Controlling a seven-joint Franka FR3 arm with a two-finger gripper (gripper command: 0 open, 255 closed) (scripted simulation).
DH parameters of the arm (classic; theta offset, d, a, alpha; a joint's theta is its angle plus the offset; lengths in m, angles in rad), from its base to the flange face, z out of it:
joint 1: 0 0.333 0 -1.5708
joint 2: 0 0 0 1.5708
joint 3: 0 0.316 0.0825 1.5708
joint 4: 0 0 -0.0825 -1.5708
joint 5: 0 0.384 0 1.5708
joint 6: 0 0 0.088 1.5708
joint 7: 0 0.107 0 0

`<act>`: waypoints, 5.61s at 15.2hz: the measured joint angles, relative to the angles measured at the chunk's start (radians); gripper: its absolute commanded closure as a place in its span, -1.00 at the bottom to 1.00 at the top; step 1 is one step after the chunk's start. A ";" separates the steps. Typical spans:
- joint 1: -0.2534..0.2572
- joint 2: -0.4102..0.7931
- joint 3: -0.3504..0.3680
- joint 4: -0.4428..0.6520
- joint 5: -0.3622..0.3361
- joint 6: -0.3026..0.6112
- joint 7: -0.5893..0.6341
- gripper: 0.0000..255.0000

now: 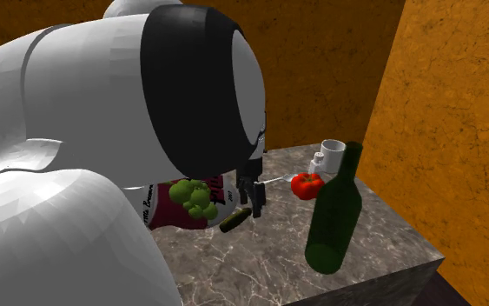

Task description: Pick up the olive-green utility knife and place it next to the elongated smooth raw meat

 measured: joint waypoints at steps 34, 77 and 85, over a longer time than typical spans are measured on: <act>0.042 -0.132 -0.032 0.096 -0.101 -0.180 0.065 1.00; 0.359 -0.298 0.293 0.184 -0.018 -0.359 0.717 1.00; 0.432 -0.188 0.369 0.305 0.080 -0.365 0.851 1.00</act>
